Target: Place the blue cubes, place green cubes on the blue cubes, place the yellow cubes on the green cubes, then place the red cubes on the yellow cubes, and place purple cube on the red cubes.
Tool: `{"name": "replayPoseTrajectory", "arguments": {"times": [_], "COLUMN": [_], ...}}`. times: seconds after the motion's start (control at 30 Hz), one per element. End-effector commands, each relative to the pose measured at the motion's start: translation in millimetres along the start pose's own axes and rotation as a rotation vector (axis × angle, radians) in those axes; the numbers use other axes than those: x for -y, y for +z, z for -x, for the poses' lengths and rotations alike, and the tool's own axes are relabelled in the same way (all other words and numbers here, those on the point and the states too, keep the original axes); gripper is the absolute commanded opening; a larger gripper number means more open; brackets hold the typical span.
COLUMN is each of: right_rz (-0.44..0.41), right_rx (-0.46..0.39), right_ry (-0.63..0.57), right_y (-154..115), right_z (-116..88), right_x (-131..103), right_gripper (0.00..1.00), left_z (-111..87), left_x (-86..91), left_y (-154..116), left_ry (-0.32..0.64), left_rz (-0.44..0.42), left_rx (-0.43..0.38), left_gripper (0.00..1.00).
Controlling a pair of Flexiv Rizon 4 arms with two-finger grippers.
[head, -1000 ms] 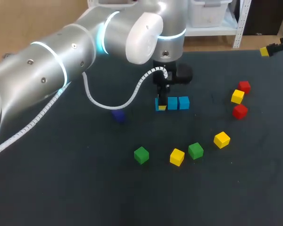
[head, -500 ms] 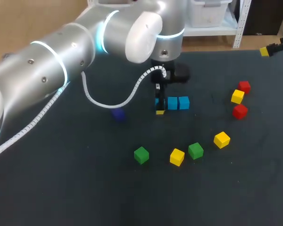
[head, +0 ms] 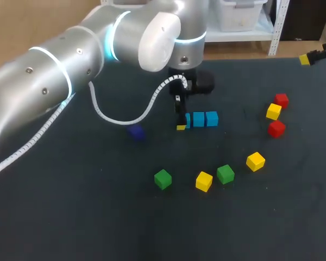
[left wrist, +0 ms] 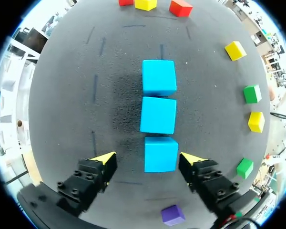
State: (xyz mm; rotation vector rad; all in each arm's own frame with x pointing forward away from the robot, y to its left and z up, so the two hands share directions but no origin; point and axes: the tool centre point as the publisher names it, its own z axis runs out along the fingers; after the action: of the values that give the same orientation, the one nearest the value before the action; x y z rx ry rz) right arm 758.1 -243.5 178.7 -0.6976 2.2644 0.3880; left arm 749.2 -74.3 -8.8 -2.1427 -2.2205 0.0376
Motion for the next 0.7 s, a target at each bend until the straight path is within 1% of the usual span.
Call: {"name": "replayPoseTrajectory", "arguments": {"times": [0.03,0.07,0.13,0.2,0.23,0.27,0.3,0.33,0.37,0.4,0.43,0.7], "right_rz": [-0.002,-0.002,-0.002,-0.002,-0.002,-0.002,-0.002,-0.002,-0.002,-0.002,-0.002,-0.002], "right_rx": [-0.001,-0.001,-0.001,-0.001,-0.001,-0.001,-0.001,-0.001,-0.001,-0.001,-0.001,-0.001], "right_ry": [0.0,0.0,0.0,0.0,0.0,0.0,0.0,0.0,0.0,0.0,0.0,0.0], "right_y": [0.2,0.2,0.2,0.2,0.2,0.2,0.2,0.2,0.2,0.2,0.2,0.2], "right_z": [0.1,0.1,0.1,0.1,0.1,0.1,0.1,0.1,0.1,0.1,0.1,0.1], "right_x": [0.0,0.0,0.0,0.0,0.0,0.0,0.0,0.0,0.0,0.0,0.0,0.0], "right_gripper": [1.0,1.0,1.0,1.0,1.0,1.0,1.0,1.0,1.0,1.0,1.0,1.0], "left_z": [-2.1,-2.2,-2.5,-2.6,-2.6,-2.5,-2.5,-2.4,-2.1,-1.9,-1.8,-1.5], "left_x": [1.9,1.8,1.0,1.0,1.0,1.0,1.0,1.1,1.2,1.3,1.4,4.0], "left_y": [-0.5,-0.5,-0.3,-0.2,-0.1,-0.1,-0.1,0.0,0.0,0.1,0.1,0.7], "left_ry": [0.001,0.0,-0.002,-0.002,-0.002,-0.001,0.0,0.002,0.004,0.006,0.007,0.016], "left_rz": [0.007,0.007,0.007,0.006,0.005,0.004,0.004,0.003,0.002,0.002,0.001,0.003], "left_rx": [0.003,0.004,0.005,0.007,0.008,0.01,0.01,0.011,0.012,0.012,0.013,0.009], "left_gripper": [0.67,0.66,0.51,0.48,0.44,0.31,0.23,0.24,0.27,0.34,0.37,0.35]}}
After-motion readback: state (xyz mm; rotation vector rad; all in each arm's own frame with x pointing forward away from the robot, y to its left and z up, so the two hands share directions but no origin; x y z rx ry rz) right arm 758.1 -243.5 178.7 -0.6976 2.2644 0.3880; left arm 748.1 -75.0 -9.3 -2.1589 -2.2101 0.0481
